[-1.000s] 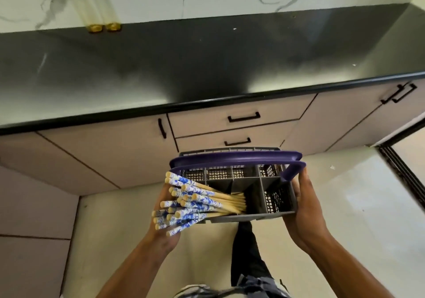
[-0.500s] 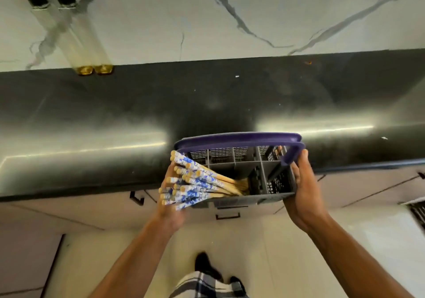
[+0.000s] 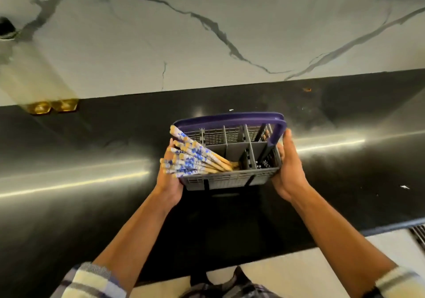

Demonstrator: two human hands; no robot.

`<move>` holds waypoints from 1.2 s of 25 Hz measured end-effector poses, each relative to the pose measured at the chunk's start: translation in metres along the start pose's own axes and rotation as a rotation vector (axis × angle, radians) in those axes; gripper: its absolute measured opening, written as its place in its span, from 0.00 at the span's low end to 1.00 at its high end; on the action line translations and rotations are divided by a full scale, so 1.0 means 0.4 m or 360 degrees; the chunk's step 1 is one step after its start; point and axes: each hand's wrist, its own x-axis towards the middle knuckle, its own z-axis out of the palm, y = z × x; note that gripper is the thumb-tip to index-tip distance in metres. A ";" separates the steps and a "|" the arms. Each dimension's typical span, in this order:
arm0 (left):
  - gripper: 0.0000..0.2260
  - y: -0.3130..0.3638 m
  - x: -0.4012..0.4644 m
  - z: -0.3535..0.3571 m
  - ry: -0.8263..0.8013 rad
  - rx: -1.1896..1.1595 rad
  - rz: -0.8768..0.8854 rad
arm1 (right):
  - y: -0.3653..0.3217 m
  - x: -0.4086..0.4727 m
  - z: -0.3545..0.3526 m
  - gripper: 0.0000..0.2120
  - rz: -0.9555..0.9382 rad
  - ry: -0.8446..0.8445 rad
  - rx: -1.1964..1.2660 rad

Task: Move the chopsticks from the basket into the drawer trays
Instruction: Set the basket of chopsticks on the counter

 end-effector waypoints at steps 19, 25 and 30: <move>0.23 0.049 0.228 0.071 0.0161 -0.0129 -0.0121 | -0.038 0.315 0.002 0.28 0.0227 -0.0157 0.0058; 0.22 0.036 0.188 0.063 0.0198 -0.0046 -0.0099 | -0.020 0.292 -0.011 0.30 0.0254 -0.0142 0.0006; 0.17 0.043 0.155 0.075 0.0384 -0.0001 0.0101 | -0.018 0.269 -0.024 0.25 0.0100 -0.0006 -0.0110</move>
